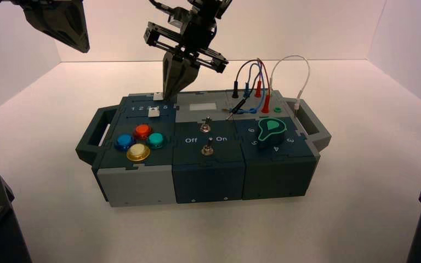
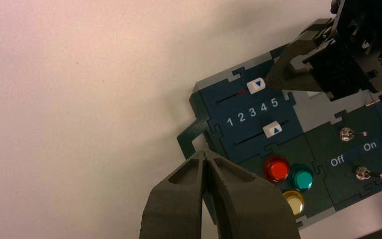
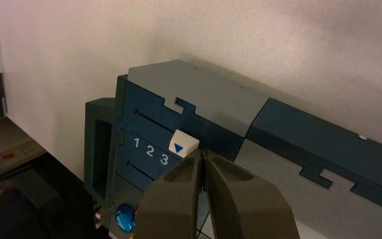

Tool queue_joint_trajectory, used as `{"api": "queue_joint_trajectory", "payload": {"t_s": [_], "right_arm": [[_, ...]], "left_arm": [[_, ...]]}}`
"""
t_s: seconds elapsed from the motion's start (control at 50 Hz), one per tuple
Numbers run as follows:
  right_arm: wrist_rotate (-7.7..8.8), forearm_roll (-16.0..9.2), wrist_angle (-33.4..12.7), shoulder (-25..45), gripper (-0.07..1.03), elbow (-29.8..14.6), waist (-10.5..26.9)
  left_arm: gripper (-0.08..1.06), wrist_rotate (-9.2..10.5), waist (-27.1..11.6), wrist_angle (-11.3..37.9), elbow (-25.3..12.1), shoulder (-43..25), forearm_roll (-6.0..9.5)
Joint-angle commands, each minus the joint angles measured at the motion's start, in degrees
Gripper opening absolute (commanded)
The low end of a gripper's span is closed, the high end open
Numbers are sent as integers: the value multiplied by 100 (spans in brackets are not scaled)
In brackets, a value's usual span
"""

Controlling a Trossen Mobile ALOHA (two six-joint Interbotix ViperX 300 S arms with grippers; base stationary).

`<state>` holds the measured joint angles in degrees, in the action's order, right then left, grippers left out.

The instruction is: Move the top slider to position 1.

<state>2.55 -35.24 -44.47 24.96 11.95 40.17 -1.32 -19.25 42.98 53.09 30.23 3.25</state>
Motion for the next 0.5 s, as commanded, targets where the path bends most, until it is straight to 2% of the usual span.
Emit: {"api": "queue_joint_trajectory", "payload": {"t_s": [0.02, 0.5], "right_arm": [[53, -62, -18, -79, -2, -158, 26], [53, -114, -114, 114, -2, -422, 176]], "left_arm": [[-3, -35, -18, -18, -132, 26, -9], [-3, -35, -18, -9, -132, -18, -9]]}}
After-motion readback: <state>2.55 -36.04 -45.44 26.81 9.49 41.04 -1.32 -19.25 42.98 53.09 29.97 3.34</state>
